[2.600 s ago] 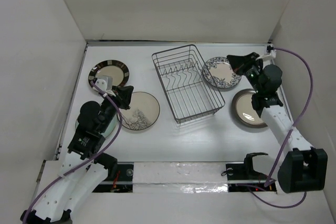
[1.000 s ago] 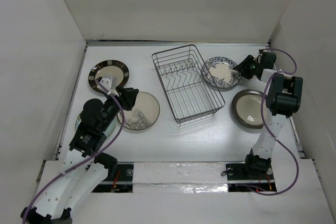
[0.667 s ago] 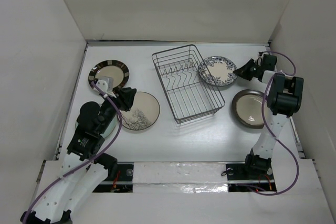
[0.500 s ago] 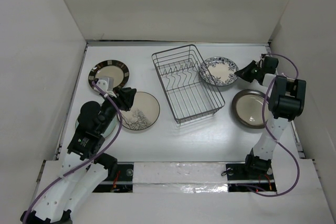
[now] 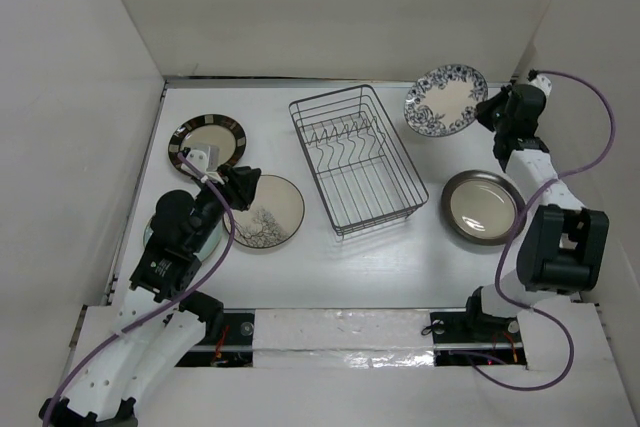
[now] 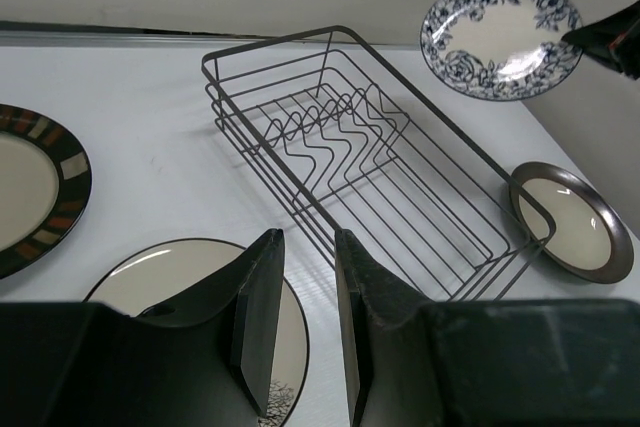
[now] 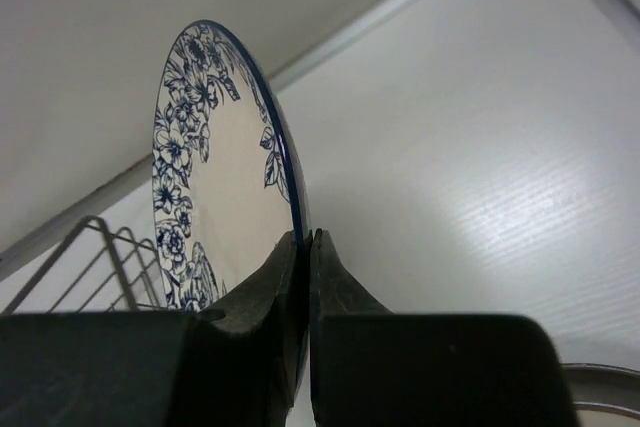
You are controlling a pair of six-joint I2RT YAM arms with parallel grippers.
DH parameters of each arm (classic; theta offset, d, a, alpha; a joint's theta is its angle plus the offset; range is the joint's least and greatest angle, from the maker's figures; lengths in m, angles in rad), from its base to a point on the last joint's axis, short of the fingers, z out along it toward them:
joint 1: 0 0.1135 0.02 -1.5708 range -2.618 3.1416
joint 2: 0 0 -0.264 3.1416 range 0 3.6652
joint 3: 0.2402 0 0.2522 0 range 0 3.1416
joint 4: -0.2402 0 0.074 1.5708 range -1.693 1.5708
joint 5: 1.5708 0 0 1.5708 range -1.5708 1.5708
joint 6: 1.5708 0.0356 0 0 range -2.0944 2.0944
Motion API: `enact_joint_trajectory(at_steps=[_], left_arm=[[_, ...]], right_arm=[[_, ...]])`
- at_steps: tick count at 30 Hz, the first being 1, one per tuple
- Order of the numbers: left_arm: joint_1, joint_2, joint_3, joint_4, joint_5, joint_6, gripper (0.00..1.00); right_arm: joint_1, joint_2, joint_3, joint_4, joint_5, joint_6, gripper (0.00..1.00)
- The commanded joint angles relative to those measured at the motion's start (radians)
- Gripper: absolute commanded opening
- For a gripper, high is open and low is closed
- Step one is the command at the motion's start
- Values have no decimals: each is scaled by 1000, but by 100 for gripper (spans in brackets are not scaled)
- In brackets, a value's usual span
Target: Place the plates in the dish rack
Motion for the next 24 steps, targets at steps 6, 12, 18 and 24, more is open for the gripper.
enact_joint_trajectory(at_steps=[6, 12, 18, 24], left_arm=[[4, -6, 40, 25, -5, 9, 24], [4, 3, 38, 30, 8, 7, 24], [4, 8, 41, 30, 12, 6, 24], [4, -3, 37, 30, 1, 4, 24]], right_arm=[[247, -196, 205, 98, 216, -226, 0], [340, -178, 265, 24, 263, -328, 0], [459, -130, 353, -33, 442, -476, 0], [535, -81, 394, -10, 559, -578, 0]])
